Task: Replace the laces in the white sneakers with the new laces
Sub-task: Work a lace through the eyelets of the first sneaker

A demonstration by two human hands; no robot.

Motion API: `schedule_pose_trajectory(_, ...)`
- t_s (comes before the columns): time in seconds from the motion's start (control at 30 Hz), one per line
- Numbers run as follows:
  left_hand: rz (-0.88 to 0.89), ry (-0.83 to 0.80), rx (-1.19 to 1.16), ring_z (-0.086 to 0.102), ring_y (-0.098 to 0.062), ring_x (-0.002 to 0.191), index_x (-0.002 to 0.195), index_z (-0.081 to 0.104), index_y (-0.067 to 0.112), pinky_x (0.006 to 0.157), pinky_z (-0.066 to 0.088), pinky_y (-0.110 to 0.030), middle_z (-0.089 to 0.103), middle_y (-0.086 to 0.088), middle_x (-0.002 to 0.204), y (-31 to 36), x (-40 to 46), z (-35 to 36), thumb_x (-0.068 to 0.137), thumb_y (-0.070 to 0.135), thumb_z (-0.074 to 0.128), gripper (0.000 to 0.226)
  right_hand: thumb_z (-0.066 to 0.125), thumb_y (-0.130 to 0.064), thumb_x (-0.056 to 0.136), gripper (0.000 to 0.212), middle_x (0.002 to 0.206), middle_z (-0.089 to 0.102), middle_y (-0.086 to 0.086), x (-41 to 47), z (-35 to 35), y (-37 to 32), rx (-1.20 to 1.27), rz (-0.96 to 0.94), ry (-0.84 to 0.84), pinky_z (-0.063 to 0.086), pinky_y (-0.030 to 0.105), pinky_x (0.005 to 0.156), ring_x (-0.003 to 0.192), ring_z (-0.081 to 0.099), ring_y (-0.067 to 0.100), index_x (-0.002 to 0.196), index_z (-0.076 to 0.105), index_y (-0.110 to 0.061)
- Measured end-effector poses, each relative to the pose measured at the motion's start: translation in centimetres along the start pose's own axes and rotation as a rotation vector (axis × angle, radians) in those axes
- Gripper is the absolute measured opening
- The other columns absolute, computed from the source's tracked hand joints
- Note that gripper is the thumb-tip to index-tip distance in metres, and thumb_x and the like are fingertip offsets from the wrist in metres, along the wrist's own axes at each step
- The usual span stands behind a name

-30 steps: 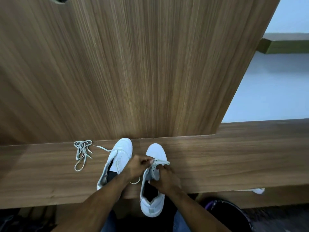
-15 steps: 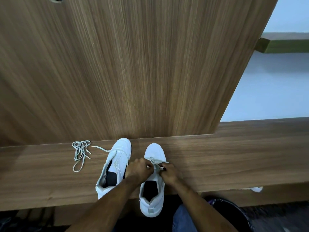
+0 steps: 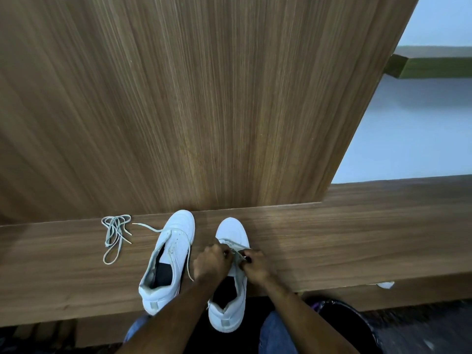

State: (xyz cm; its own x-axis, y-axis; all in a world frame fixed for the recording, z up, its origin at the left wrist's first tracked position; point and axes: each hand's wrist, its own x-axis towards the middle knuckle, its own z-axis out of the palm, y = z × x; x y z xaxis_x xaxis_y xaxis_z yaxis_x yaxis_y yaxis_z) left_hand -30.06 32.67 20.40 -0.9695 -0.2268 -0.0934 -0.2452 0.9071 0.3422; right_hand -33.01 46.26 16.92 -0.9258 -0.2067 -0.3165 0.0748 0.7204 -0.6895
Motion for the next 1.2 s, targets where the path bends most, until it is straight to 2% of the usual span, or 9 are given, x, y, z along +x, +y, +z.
schedule_pose_trajectory(0.13, -0.036, -0.043, -0.004, 0.063, -0.024, 0.101, 0.112, 0.065, 0.024, 0.080, 0.047, -0.033, 0.062, -0.001, 0.115, -0.3, 0.6, 0.9, 0.088, 0.049, 0.046, 0.040, 0.049, -0.046, 0.073, 0.046, 0.111, 0.069, -0.002, -0.2, -0.2, 0.0, 0.077, 0.010, -0.012, 0.051, 0.035, 0.090, 0.102, 0.064, 0.021, 0.117, 0.063, -0.035)
schedule_pose_trajectory(0.23, 0.028, 0.024, 0.101, 0.052, -0.020, 0.111, 0.111, 0.067, 0.027, 0.095, 0.039, -0.034, 0.056, 0.002, 0.117, -0.4, 0.6, 0.8, 0.090, 0.048, 0.042, 0.038, 0.039, -0.062, 0.069, 0.040, 0.106, 0.069, 0.000, 0.6, -0.5, 0.5, 0.152, 0.017, -0.020, 0.052, 0.042, 0.089, 0.101, 0.065, 0.025, 0.097, 0.066, -0.052)
schedule_pose_trajectory(0.37, 0.034, 0.046, 0.101, 0.042, -0.019, 0.117, 0.110, 0.067, 0.030, 0.103, 0.031, -0.035, 0.051, 0.003, 0.120, -0.5, 0.0, 0.2, 0.093, 0.045, 0.043, 0.033, 0.046, -0.039, 0.076, 0.041, 0.114, 0.069, -0.003, 1.7, -0.2, 0.5, 0.008, -0.017, -0.044, 0.054, 0.037, 0.086, 0.099, 0.066, 0.021, 0.110, 0.069, -0.035)
schedule_pose_trajectory(0.43, 0.030, 0.043, 0.078, 0.042, -0.019, 0.117, 0.110, 0.067, 0.030, 0.104, 0.030, -0.035, 0.050, 0.003, 0.121, -0.4, -0.3, -0.2, 0.094, 0.044, 0.044, 0.031, 0.047, -0.035, 0.074, 0.036, 0.108, 0.070, -0.005, 1.2, -0.6, -0.7, -0.077, -0.040, -0.008, 0.054, 0.035, 0.082, 0.098, 0.066, 0.020, 0.104, 0.068, -0.034)
schedule_pose_trajectory(0.63, 0.069, 0.025, 0.046, 0.037, -0.017, 0.125, 0.121, 0.058, 0.040, 0.109, 0.021, -0.035, 0.043, 0.007, 0.129, -0.8, -1.3, -0.4, 0.089, 0.040, 0.047, 0.034, 0.045, -0.023, 0.089, 0.020, 0.107, 0.068, 0.007, -0.1, -1.8, -2.4, -0.442, -0.220, 0.016, 0.049, 0.036, 0.075, 0.098, 0.063, 0.033, 0.106, 0.055, -0.026)
schedule_pose_trajectory(0.8, 0.011, 0.089, -0.137, 0.047, -0.025, 0.117, 0.125, 0.054, 0.030, 0.098, 0.037, -0.036, 0.048, 0.002, 0.122, -3.3, -2.6, 0.2, 0.077, 0.031, 0.060, 0.048, 0.039, -0.027, 0.093, 0.024, 0.113, 0.066, 0.009, -1.1, -3.5, -2.1, -0.621, -0.278, 0.040, 0.048, 0.039, 0.078, 0.100, 0.064, 0.034, 0.113, 0.048, -0.017)
schedule_pose_trajectory(0.93, -0.080, 0.044, -0.190, 0.056, -0.023, 0.108, 0.106, 0.057, 0.026, 0.090, 0.040, -0.034, 0.060, 0.002, 0.108, -3.8, -2.6, -0.8, 0.080, 0.042, 0.062, 0.031, 0.039, -0.032, 0.095, 0.023, 0.112, 0.067, 0.009, -1.0, -7.5, -0.9, -0.522, -0.066, 0.210, 0.048, 0.038, 0.081, 0.103, 0.064, 0.034, 0.111, 0.049, -0.020)
schedule_pose_trajectory(1.07, -0.122, -0.101, -0.406, 0.065, -0.023, 0.099, 0.115, 0.062, 0.030, 0.084, 0.051, -0.032, 0.070, 0.001, 0.107, -3.6, -2.5, -1.0, 0.084, 0.034, 0.062, 0.031, 0.041, -0.033, 0.095, 0.023, 0.109, 0.067, 0.015, -1.2, -11.7, 0.2, -0.463, 0.098, 0.445, 0.048, 0.037, 0.079, 0.100, 0.064, 0.038, 0.109, 0.049, -0.017)
schedule_pose_trajectory(1.2, -0.143, -0.105, -0.405, 0.064, -0.023, 0.101, 0.115, 0.064, 0.031, 0.084, 0.050, -0.030, 0.070, 0.001, 0.108, -3.6, -2.3, -1.2, 0.082, 0.034, 0.064, 0.033, 0.045, -0.035, 0.094, 0.029, 0.116, 0.065, 0.010, -2.2, -11.2, -0.2, -0.599, 0.095, 0.360, 0.047, 0.036, 0.085, 0.107, 0.062, 0.034, 0.117, 0.053, -0.019)
